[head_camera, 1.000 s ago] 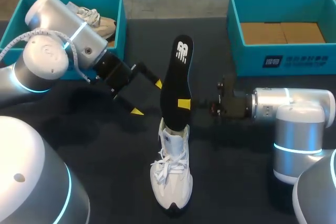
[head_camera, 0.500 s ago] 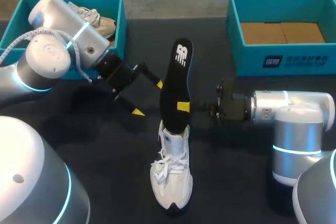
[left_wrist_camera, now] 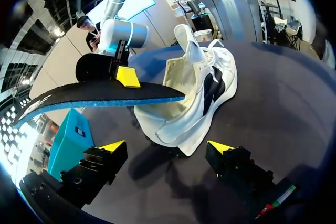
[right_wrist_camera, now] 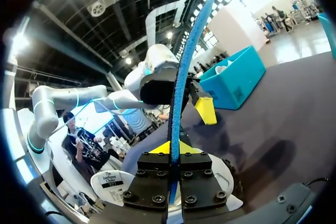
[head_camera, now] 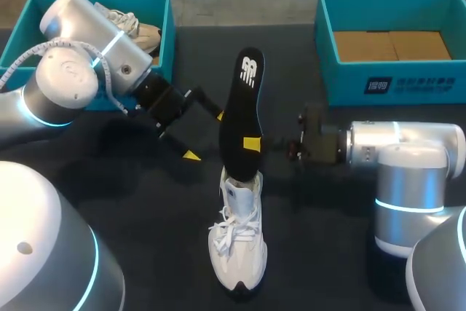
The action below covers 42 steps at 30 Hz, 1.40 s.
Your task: Take the shoe out of the shoebox, open the shoe tongue, remove and reinsert the insole, then place the shoe into the shoebox
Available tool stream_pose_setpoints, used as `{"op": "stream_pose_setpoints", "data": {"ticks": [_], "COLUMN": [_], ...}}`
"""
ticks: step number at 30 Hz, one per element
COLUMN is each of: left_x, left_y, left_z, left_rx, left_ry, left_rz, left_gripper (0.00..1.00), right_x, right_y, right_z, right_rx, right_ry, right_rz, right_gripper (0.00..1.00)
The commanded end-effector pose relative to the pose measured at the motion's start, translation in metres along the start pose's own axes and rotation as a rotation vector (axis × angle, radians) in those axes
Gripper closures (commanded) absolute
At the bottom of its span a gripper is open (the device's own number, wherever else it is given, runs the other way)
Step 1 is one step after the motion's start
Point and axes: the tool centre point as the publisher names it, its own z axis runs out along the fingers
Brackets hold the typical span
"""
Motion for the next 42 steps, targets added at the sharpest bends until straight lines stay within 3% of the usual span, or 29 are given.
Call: {"op": "stream_pose_setpoints", "data": {"ticks": [1, 14, 22, 42], "left_x": [-0.001, -0.001, -0.001, -0.001], "left_y": [0.001, 0.001, 0.001, 0.001], "left_z": [0.001, 0.001, 0.001, 0.001], "left_rx": [-0.001, -0.001, -0.001, -0.001], "left_ry": [0.004, 0.004, 0.004, 0.004], "left_rz": [0.000, 0.000, 0.000, 0.000], "left_gripper": [0.00, 0.00, 0.00, 0.00], "right_x": [0.006, 0.016, 0.019, 0.009], "right_y": [0.006, 0.019, 0.025, 0.016], "right_z": [-0.004, -0.020, -0.018, -0.010], "right_rx": [0.002, -0.019, -0.012, -0.005], "right_ry": [-0.008, -0.027, -0.021, 0.015], "right_rz": [-0.009, -0.026, -0.043, -0.057], "right_gripper": [1.00, 1.00, 1.00, 1.00]}}
